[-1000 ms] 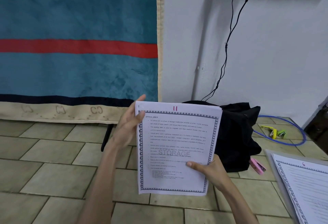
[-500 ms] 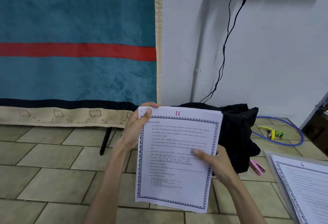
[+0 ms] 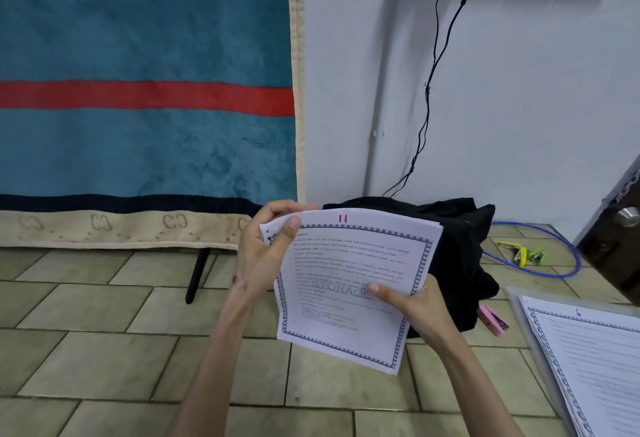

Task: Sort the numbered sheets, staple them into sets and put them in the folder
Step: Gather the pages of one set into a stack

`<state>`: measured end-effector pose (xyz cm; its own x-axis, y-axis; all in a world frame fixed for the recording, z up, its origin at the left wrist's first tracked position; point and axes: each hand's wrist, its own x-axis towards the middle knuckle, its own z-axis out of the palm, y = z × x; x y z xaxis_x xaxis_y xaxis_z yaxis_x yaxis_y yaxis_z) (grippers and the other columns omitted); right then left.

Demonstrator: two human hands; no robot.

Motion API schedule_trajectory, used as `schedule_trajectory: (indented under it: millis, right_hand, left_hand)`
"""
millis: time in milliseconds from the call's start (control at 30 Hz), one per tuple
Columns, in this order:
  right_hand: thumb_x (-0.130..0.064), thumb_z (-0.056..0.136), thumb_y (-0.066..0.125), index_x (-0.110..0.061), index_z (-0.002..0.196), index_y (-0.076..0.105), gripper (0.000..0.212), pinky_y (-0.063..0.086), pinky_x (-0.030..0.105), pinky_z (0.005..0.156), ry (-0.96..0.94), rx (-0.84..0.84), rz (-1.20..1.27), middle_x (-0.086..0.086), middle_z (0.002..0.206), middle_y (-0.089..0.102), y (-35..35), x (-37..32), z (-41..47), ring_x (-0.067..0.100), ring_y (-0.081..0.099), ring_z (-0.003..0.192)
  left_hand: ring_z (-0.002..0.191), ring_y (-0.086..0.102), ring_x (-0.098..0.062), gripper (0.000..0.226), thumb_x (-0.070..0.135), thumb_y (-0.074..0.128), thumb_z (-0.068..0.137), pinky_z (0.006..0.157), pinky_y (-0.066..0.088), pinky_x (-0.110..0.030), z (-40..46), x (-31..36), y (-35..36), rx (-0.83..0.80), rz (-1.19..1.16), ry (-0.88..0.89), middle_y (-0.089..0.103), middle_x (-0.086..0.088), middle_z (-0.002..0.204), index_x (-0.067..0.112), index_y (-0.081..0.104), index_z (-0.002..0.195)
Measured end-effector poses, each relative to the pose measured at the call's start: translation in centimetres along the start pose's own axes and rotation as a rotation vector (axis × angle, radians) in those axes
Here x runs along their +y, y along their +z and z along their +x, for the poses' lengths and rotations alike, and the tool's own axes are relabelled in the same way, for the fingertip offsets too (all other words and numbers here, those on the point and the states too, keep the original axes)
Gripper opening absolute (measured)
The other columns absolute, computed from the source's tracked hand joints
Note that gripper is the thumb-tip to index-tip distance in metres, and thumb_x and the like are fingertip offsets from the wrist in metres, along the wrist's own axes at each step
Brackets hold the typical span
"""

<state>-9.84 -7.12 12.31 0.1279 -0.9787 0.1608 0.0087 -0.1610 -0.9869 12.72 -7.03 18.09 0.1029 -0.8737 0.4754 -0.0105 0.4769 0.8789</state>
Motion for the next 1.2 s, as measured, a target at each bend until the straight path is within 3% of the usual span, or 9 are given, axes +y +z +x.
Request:
schedule_trajectory:
  millis: [167, 400, 567, 667, 767, 967, 1100, 1133, 1200]
  right_hand:
    - [0.000, 0.073, 0.074, -0.014, 0.090, 0.071, 0.022, 0.056, 0.020, 0.065, 0.001, -0.008, 0.016, -0.008, 0.090, 0.076, -0.3, -0.6, 0.4, 0.011, 0.072, 0.083]
    - [0.000, 0.071, 0.076, -0.012, 0.092, 0.071, 0.025, 0.057, 0.024, 0.067, 0.072, -0.042, 0.008, -0.003, 0.092, 0.076, -0.3, -0.2, 0.2, 0.017, 0.073, 0.085]
    - [-0.003, 0.073, 0.075, -0.013, 0.092, 0.071, 0.022, 0.057, 0.023, 0.067, 0.086, -0.051, 0.014, -0.003, 0.091, 0.076, -0.1, -0.4, 0.2, 0.017, 0.073, 0.085]
    - [-0.001, 0.073, 0.074, -0.009, 0.095, 0.071, 0.024, 0.058, 0.027, 0.067, 0.152, -0.072, 0.047, 0.004, 0.094, 0.076, -0.8, -1.0, 0.2, 0.022, 0.073, 0.087]
    - [-0.008, 0.064, 0.084, -0.007, 0.096, 0.073, 0.034, 0.059, 0.034, 0.068, 0.282, -0.151, 0.122, 0.011, 0.099, 0.074, -2.1, -1.8, 0.0, 0.029, 0.072, 0.090]
    - [0.000, 0.071, 0.072, -0.004, 0.105, 0.069, 0.035, 0.059, 0.038, 0.075, 0.527, -0.131, 0.138, 0.012, 0.103, 0.073, -5.0, -0.8, -2.4, 0.029, 0.071, 0.094]
    - [0.000, 0.075, 0.071, -0.003, 0.110, 0.066, 0.036, 0.057, 0.041, 0.081, 0.677, -0.097, 0.157, 0.013, 0.104, 0.073, -6.3, 1.2, -4.8, 0.029, 0.070, 0.096]
    - [-0.001, 0.075, 0.071, -0.003, 0.111, 0.065, 0.037, 0.056, 0.042, 0.082, 0.699, -0.090, 0.177, 0.014, 0.104, 0.072, -6.5, 1.5, -5.3, 0.030, 0.070, 0.096]
    - [-0.006, 0.073, 0.071, -0.002, 0.109, 0.066, 0.037, 0.058, 0.038, 0.076, 0.719, -0.085, 0.230, 0.016, 0.104, 0.072, -7.1, 2.0, -6.1, 0.030, 0.070, 0.094]
  left_hand:
    - [0.062, 0.060, -0.006, 0.015, 0.034, 0.052, 0.087, 0.054, 0.049, -0.019, 0.7, 1.2, -0.3, -0.027, 0.039, -0.033, 0.067, 0.011, 0.069, 0.040, 0.066, 0.088]
    - [0.066, 0.062, 0.000, 0.024, 0.033, 0.050, 0.092, 0.056, 0.049, -0.015, 0.4, 1.5, -0.4, -0.106, 0.061, -0.053, 0.068, 0.018, 0.075, 0.040, 0.066, 0.074]
    - [0.096, 0.068, -0.014, 0.024, 0.025, 0.044, 0.094, 0.072, 0.055, -0.023, 0.6, 1.4, -0.4, -0.158, -0.083, -0.122, 0.072, 0.007, 0.106, 0.027, 0.062, 0.078]
    - [0.081, 0.068, -0.011, 0.018, 0.018, 0.040, 0.096, 0.065, 0.056, -0.024, 1.2, 1.5, -0.7, -0.173, -0.083, -0.228, 0.073, 0.007, 0.096, 0.017, 0.056, 0.090]
    - [0.073, 0.067, -0.012, 0.017, 0.017, 0.045, 0.096, 0.065, 0.057, -0.028, 2.2, 0.6, -0.7, -0.199, -0.032, -0.313, 0.073, 0.003, 0.086, 0.025, 0.059, 0.102]
    - [0.109, 0.061, -0.022, 0.025, 0.015, 0.038, 0.098, 0.098, 0.044, -0.043, 0.9, -4.7, 3.4, -0.113, -0.503, -0.663, 0.069, -0.003, 0.113, 0.012, 0.062, 0.090]
    - [0.102, 0.059, -0.001, 0.028, 0.016, 0.029, 0.101, 0.099, 0.042, -0.027, 0.5, -9.3, 6.8, 0.100, -0.702, -0.866, 0.061, -0.003, 0.117, 0.019, 0.048, 0.081]
    - [0.098, 0.060, 0.007, 0.032, 0.018, 0.026, 0.103, 0.100, 0.040, -0.017, 0.9, -10.0, 7.8, 0.159, -0.717, -0.884, 0.063, -0.002, 0.110, 0.021, 0.043, 0.076]
    - [0.063, 0.067, 0.001, 0.037, 0.027, 0.028, 0.102, 0.094, 0.045, -0.025, 0.7, -10.9, 9.4, 0.297, -0.787, -0.954, 0.063, 0.000, 0.061, 0.017, 0.039, 0.068]
